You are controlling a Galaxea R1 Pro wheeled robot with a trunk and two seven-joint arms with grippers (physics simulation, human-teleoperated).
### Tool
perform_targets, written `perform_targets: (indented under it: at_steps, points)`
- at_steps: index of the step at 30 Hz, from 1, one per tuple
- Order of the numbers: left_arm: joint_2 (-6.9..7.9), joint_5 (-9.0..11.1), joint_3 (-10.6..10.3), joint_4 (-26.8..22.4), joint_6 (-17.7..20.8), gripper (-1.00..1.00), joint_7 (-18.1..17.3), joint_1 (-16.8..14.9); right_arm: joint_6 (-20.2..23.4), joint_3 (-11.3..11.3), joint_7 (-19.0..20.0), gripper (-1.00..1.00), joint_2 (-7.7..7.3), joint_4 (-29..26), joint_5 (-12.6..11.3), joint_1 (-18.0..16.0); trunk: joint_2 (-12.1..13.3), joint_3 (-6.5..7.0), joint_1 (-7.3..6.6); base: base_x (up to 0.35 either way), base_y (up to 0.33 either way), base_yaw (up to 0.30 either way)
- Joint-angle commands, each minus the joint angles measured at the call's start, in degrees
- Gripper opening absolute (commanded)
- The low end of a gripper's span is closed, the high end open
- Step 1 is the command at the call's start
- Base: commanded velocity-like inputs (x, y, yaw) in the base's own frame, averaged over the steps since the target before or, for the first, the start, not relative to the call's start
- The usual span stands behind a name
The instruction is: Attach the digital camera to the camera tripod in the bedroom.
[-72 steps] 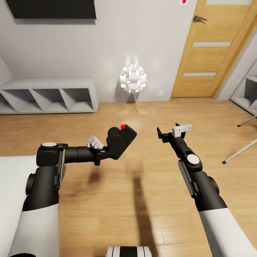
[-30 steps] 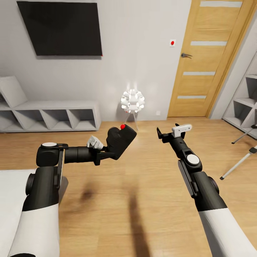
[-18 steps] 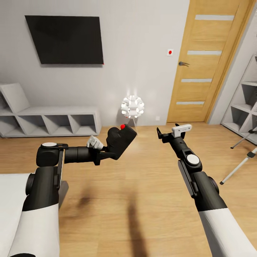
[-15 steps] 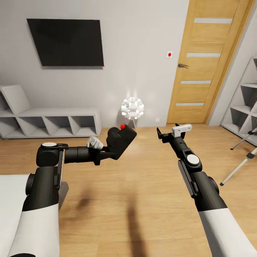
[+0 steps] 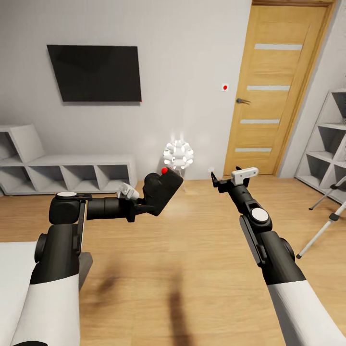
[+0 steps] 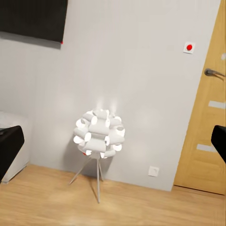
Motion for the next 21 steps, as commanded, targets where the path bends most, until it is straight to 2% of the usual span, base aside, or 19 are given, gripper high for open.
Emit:
perform_targets:
  at_steps: [1,7,21]
  points:
    - [-0.04,-0.65,0.08,-0.01,0.6,-1.0,-0.73,-0.05,0.34,0.02,0.13,1.0,-0.03,-0.09,0.45,-0.02,0.0,0.17,-0.04,0.0,0.0,0.0]
    - [0.27,-0.98,-0.04,0.32,0.83,-1.0,-0.73,-0.05,0.32,0.02,0.13,1.0,-0.04,-0.09,0.45,0.04,0.08,1.5,-0.19,0.0,0.0,0.0]
    - [2.14,-1.09,-0.35,1.82,0.55,-1.0,-0.73,-0.05,0.32,0.02,0.12,1.0,-0.04,-0.01,0.48,0.07,0.26,4.6,-0.55,0.0,0.0,0.0]
